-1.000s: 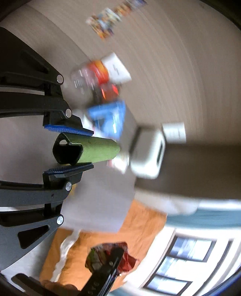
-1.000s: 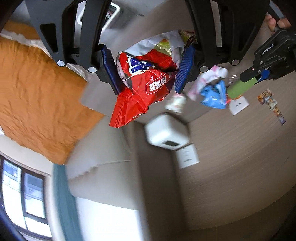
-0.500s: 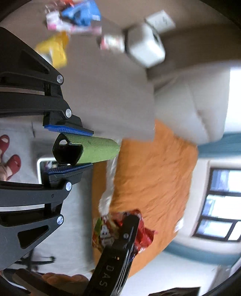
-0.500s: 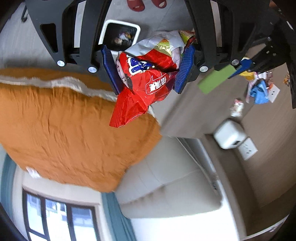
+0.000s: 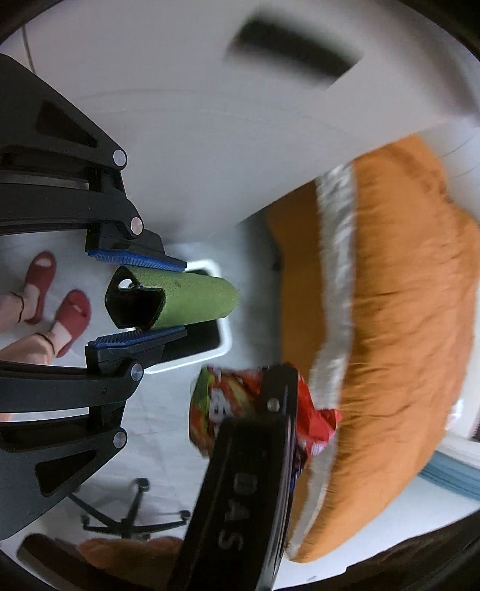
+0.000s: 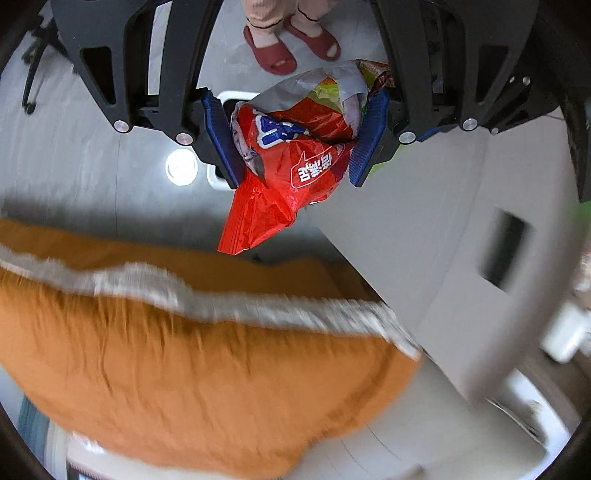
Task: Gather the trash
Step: 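Carry both items to the white bin and release them inside, then move both tools back up to the desk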
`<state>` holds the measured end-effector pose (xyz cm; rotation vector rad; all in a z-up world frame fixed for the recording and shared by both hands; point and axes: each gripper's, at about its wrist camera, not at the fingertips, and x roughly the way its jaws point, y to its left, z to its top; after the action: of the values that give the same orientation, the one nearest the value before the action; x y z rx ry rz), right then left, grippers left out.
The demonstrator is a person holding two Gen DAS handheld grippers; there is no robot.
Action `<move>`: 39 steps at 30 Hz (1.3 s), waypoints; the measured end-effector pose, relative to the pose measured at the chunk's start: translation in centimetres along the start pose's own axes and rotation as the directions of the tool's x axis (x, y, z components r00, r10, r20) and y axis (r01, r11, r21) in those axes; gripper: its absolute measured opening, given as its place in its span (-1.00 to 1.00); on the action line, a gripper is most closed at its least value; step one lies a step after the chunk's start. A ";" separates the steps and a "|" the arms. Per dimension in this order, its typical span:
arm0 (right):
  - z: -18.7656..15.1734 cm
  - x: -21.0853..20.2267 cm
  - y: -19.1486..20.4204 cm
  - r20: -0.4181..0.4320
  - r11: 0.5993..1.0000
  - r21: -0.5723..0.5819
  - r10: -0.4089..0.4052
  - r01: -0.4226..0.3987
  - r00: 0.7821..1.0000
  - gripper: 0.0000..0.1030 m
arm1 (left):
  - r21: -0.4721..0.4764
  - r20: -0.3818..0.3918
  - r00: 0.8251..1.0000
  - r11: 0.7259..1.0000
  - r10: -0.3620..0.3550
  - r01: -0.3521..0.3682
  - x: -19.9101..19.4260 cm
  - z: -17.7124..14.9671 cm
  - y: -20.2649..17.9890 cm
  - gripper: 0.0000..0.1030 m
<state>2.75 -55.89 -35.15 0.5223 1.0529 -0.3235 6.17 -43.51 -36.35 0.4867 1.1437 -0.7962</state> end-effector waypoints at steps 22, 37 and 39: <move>-8.3 19.4 -5.8 -0.205 0.994 -0.061 -0.099 0.089 0.974 0.91 | -0.076 -0.160 0.987 0.997 -0.010 -0.002 21.4 -5.7 0.9 0.90; -6.0 8.8 -3.8 -0.131 0.993 -0.083 -0.096 0.085 0.987 0.91 | -0.091 -0.091 0.996 0.996 0.007 -0.015 8.9 -3.2 -0.3 0.90; -5.2 5.9 -3.0 -0.102 0.994 -0.083 -0.084 0.075 0.991 0.91 | -0.090 -0.054 0.998 0.996 0.011 -0.015 5.9 -2.4 -0.7 0.90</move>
<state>0.13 -55.57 -43.18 0.4311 1.1863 -0.3260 5.30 -44.07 -42.72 0.4419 1.2199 -0.7204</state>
